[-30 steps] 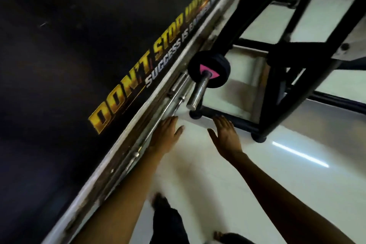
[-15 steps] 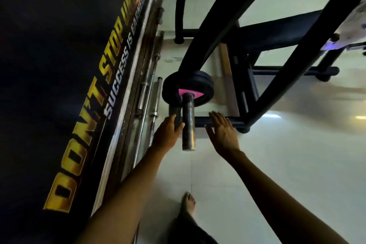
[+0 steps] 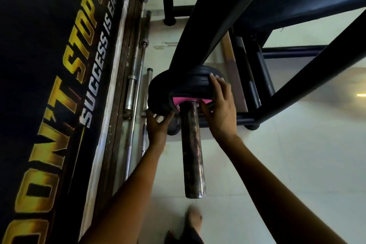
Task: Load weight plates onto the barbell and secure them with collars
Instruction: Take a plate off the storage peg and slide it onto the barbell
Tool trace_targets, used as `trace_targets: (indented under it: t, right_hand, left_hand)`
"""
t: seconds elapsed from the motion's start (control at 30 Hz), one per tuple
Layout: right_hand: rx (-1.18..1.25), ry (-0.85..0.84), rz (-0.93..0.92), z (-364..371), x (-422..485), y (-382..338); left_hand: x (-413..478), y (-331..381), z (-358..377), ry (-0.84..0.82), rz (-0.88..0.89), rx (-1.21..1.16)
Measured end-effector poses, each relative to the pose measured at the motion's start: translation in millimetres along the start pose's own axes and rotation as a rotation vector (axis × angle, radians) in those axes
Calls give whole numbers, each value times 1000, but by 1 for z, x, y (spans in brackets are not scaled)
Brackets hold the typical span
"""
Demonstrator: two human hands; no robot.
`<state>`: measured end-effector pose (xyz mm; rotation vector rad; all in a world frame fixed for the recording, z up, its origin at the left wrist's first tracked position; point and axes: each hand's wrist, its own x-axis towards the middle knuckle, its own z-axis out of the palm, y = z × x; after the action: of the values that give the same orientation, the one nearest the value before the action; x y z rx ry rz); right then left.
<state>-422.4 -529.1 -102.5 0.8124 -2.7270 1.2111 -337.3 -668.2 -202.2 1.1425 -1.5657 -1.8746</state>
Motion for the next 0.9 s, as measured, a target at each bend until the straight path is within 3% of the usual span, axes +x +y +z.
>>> trace_targets:
  t: [0.23, 0.53, 0.9]
  right_hand:
    - [20, 74, 40, -1, 10, 2]
    - [165, -141, 137, -18, -13, 43]
    - [325, -126, 245, -36, -87, 37]
  left_hand:
    - [16, 9, -19, -87, 68, 80]
    - [2, 38, -56, -271, 230, 524]
    - [-74, 17, -74, -233, 276, 466]
